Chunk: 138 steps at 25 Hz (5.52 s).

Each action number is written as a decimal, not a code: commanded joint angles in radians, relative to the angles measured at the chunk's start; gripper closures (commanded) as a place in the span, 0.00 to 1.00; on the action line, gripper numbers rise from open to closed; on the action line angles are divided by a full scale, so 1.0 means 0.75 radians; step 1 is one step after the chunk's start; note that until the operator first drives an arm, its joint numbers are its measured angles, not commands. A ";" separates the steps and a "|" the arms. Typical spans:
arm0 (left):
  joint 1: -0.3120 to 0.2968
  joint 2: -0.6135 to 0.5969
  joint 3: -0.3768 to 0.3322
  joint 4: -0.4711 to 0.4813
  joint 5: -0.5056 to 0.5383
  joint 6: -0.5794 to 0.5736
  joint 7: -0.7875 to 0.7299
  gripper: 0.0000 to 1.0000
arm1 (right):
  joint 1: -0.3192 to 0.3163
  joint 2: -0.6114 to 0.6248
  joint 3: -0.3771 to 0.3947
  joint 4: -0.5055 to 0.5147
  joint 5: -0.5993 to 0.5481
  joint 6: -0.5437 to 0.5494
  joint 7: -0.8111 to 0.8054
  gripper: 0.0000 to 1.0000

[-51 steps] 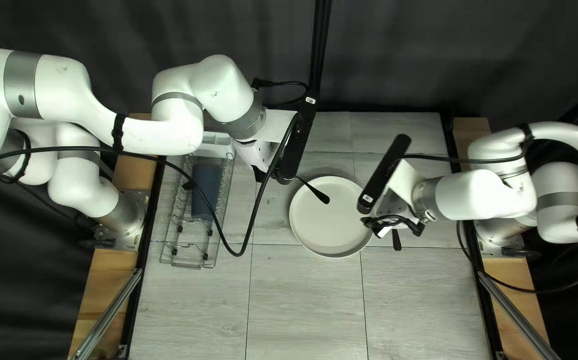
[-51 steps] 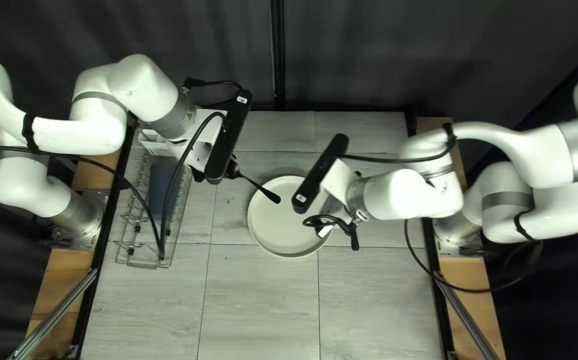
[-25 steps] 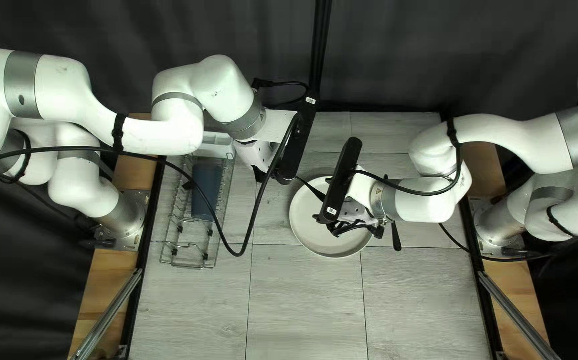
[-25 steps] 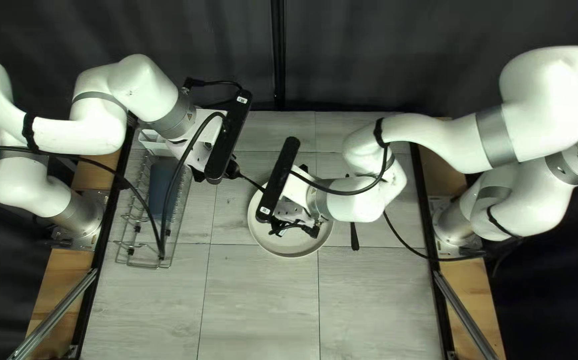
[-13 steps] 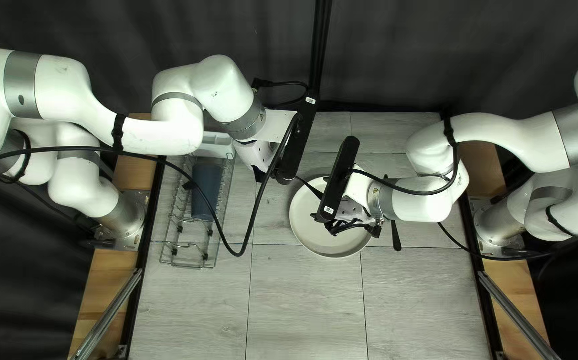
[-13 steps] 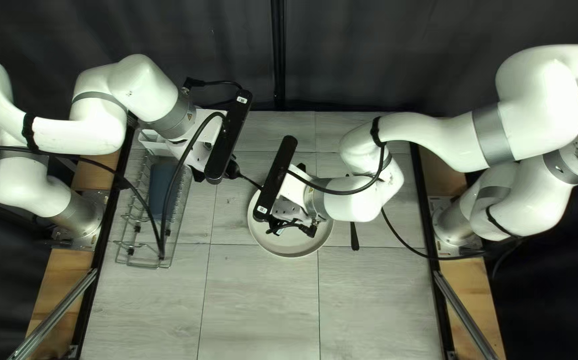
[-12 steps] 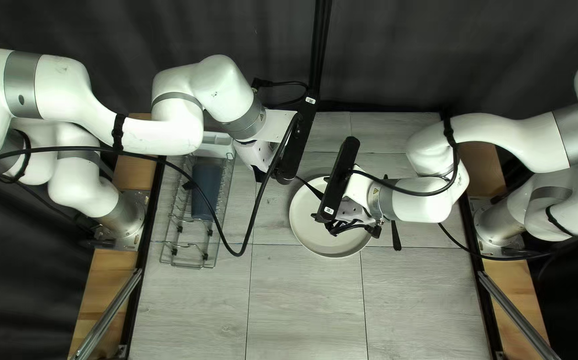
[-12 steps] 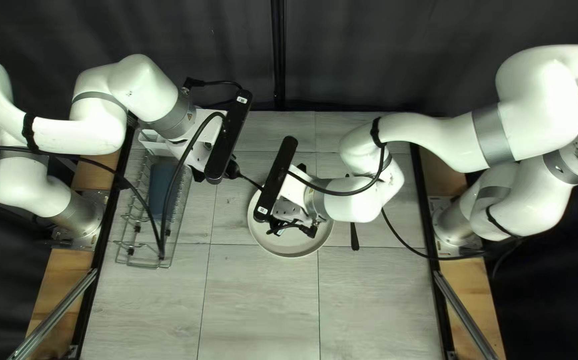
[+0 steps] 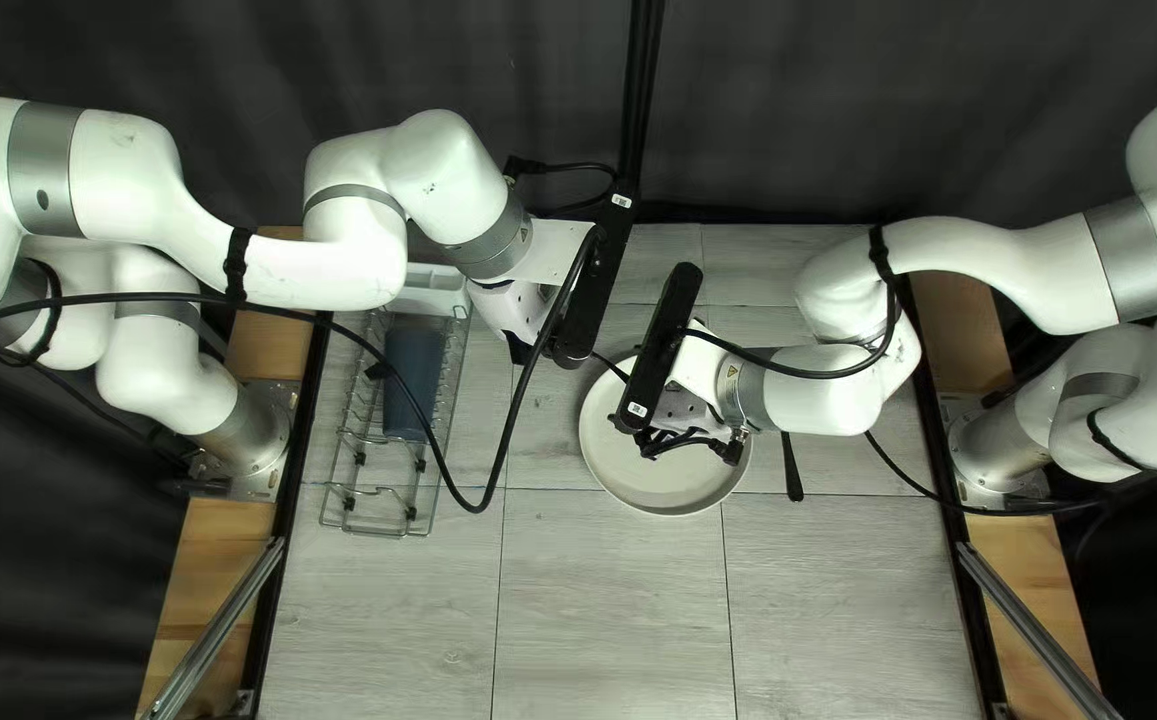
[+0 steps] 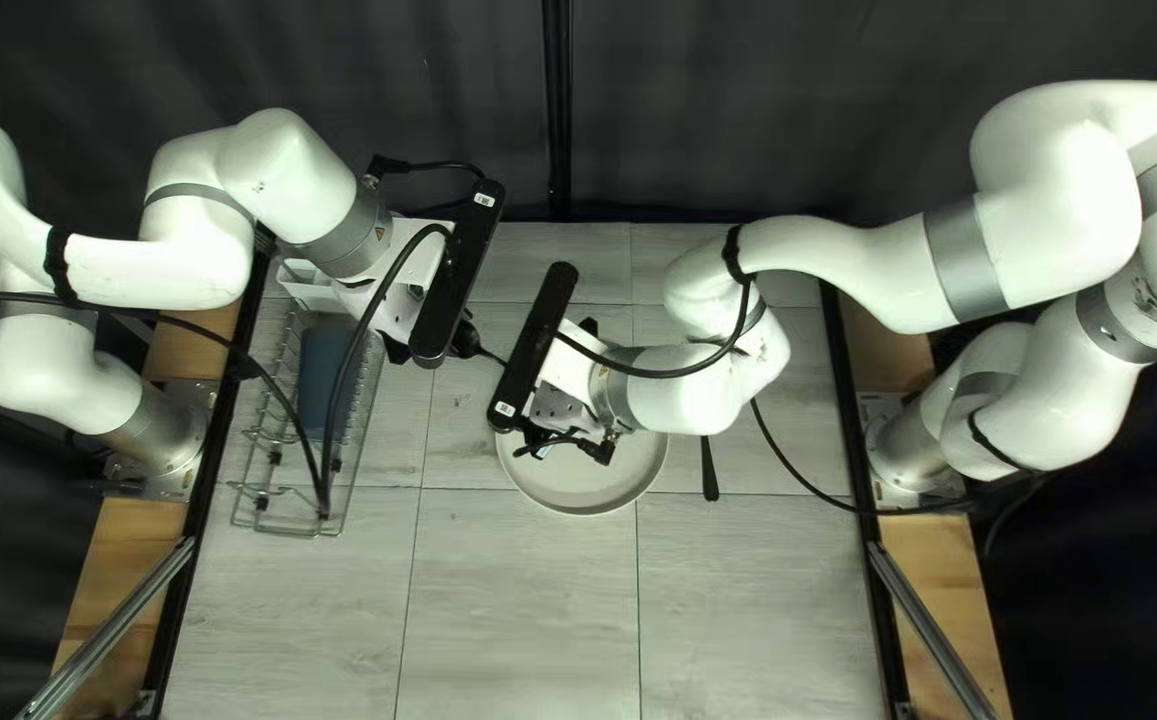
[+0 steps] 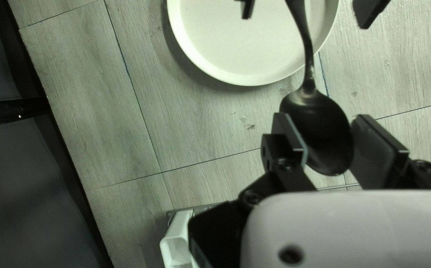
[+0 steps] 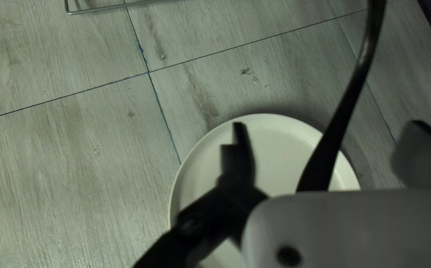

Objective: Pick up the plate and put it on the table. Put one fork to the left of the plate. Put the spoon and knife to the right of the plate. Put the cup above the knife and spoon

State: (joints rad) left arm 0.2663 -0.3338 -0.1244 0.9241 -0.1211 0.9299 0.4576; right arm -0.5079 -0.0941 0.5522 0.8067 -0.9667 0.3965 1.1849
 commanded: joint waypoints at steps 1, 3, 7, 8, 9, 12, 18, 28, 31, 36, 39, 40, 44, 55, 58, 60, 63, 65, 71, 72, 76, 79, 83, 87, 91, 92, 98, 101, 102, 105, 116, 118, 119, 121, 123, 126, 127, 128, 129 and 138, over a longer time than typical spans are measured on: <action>0.000 0.000 0.000 0.000 0.000 0.000 0.000 1.00 | 0.000 0.000 0.000 0.000 0.000 0.000 0.000 1.00; 0.000 0.000 0.000 0.000 0.000 0.000 0.000 1.00 | 0.000 0.000 0.000 0.000 0.000 0.000 0.000 1.00; 0.000 0.000 0.000 0.000 0.000 0.000 0.000 0.00 | 0.012 -0.011 -0.003 -0.016 0.049 0.021 -0.064 1.00; 0.000 0.000 0.000 0.000 0.000 0.000 0.000 0.00 | 0.026 -0.026 -0.013 -0.022 0.109 0.030 -0.127 1.00; 0.000 0.000 0.000 0.000 0.000 0.000 0.000 0.00 | 0.043 -0.047 -0.025 -0.036 0.174 0.043 -0.191 1.00; 0.000 0.000 0.000 0.000 0.000 0.000 0.000 0.00 | 0.112 -0.129 -0.084 -0.101 0.370 0.083 -0.371 1.00; 0.000 0.000 0.000 0.000 0.000 0.000 0.000 0.00 | 0.424 -0.478 -0.295 -0.328 0.908 0.465 -0.741 1.00; 0.000 0.000 0.000 0.000 0.000 0.000 0.000 0.00 | 0.559 -0.549 -0.303 -0.354 1.213 0.841 -0.724 1.00; 0.000 0.000 0.000 0.000 0.000 0.000 0.000 0.00 | 0.551 -0.541 -0.318 -0.383 1.202 0.810 -0.753 1.00; 0.000 0.000 0.000 0.000 0.000 0.000 0.000 0.00 | 0.501 -0.588 -0.430 -0.473 1.397 0.860 -0.636 1.00; 0.000 0.000 0.000 0.000 0.000 0.000 0.000 0.00 | 0.502 -0.587 -0.427 -0.470 1.415 0.875 -0.610 1.00; 0.000 0.000 0.000 0.000 0.000 0.000 0.000 0.00 | 0.502 -0.587 -0.427 -0.470 1.415 0.875 -0.610 1.00; 0.000 0.000 0.000 0.000 0.000 0.000 0.000 0.00 | 0.486 -0.560 -0.439 -0.479 1.390 0.840 -0.638 1.00; 0.000 0.000 0.000 0.000 0.000 0.000 0.000 0.00 | 0.389 -0.759 -0.371 -0.770 1.617 0.664 -0.009 1.00; 0.000 0.000 0.000 0.000 0.000 0.000 0.000 0.00 | 0.381 -0.744 -0.355 -0.816 1.639 0.601 0.058 1.00; 0.000 0.000 0.000 0.000 0.000 0.000 0.000 0.00 | 0.375 -0.731 -0.347 -0.836 1.643 0.575 0.079 1.00; 0.000 0.000 0.000 0.000 0.000 0.000 0.000 0.00 | 0.374 -0.683 -0.341 -0.879 1.666 0.491 0.093 1.00; 0.000 0.000 0.000 0.000 0.000 0.000 0.000 0.00 | 0.375 -0.638 -0.344 -0.900 1.682 0.424 0.083 1.00; 0.000 0.000 0.000 0.000 0.000 0.000 0.000 0.00 | 0.380 -0.543 -0.376 -0.984 1.721 0.232 0.014 1.00; 0.000 0.000 0.000 0.000 0.000 0.000 0.000 0.00 | 0.382 -0.537 -0.379 -0.989 1.726 0.221 0.007 1.00; 0.000 0.000 0.000 0.000 0.000 0.000 0.000 0.00 | 0.403 -0.501 -0.375 -1.013 1.751 0.152 0.006 1.00; 0.000 0.000 0.000 0.000 0.000 0.000 0.000 0.00 | 0.402 -0.494 -0.376 -1.001 1.753 0.151 0.009 0.93; 0.000 0.000 0.000 0.000 0.000 0.000 0.000 0.00 | 0.392 -0.492 -0.374 -0.994 1.747 0.166 0.023 0.17; 0.000 0.000 0.000 0.000 0.000 0.000 0.000 0.00 | 0.370 -0.583 -0.363 -0.970 1.714 0.287 0.058 0.00; 0.000 0.000 0.000 0.000 0.000 0.000 0.000 0.00 | 0.352 -0.760 -0.355 -0.867 1.637 0.555 0.077 0.00; 0.000 0.000 0.000 0.000 0.000 0.000 0.000 0.00 | 0.352 -0.775 -0.353 -0.847 1.624 0.588 0.073 0.00; 0.000 0.000 0.000 0.000 0.000 0.000 0.000 0.00 | 0.407 -0.891 -0.317 -0.580 1.437 0.916 -0.087 0.00; 0.000 0.000 0.000 0.000 0.000 0.000 0.000 0.00 | 0.407 -0.891 -0.317 -0.580 1.437 0.916 -0.087 0.00; 0.000 0.000 0.000 0.000 0.000 0.000 0.000 0.00 | 0.407 -0.891 -0.317 -0.580 1.437 0.916 -0.087 0.00; 0.000 0.000 0.000 0.000 0.000 0.000 0.000 0.00 | 0.407 -0.891 -0.317 -0.580 1.437 0.916 -0.087 0.00; 0.115 -0.248 0.039 0.090 0.242 0.391 0.021 0.00 | 0.441 -1.146 -0.500 -0.558 1.309 1.048 -0.434 0.00; 0.126 -0.271 0.036 0.111 0.253 0.446 0.006 0.00 | 0.441 -1.146 -0.500 -0.558 1.309 1.048 -0.434 0.00; 0.126 -0.271 0.036 0.111 0.253 0.446 0.006 0.00 | 0.441 -1.146 -0.500 -0.558 1.309 1.048 -0.434 0.00; 0.126 -0.271 0.036 0.111 0.253 0.446 0.006 0.00 | 0.441 -1.146 -0.500 -0.558 1.309 1.048 -0.434 0.00; 0.126 -0.271 0.036 0.111 0.253 0.446 0.006 0.00 | 0.441 -1.146 -0.500 -0.558 1.309 1.048 -0.434 0.00; 0.142 -0.250 0.041 0.071 0.295 0.437 0.020 0.00 | 0.441 -1.146 -0.500 -0.558 1.309 1.048 -0.434 0.00; 0.147 -0.261 0.056 0.050 0.311 0.433 0.049 0.00 | 0.441 -1.146 -0.500 -0.558 1.309 1.048 -0.434 0.00; 0.157 -0.304 0.113 -0.005 0.339 0.418 0.145 0.00 | 0.441 -1.146 -0.500 -0.558 1.309 1.048 -0.434 0.00; 0.170 -0.348 0.167 -0.055 0.367 0.400 0.228 0.00 | 0.441 -1.146 -0.500 -0.558 1.309 1.048 -0.434 0.00; 0.221 -0.402 0.273 -0.147 0.415 0.391 0.323 0.00 | 0.441 -1.146 -0.500 -0.558 1.309 1.048 -0.434 0.00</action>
State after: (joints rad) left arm 0.4271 -0.6447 0.0625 0.8419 0.1808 1.2412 0.6820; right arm -0.1772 -0.9534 0.1771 0.3885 0.0152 1.1822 0.8592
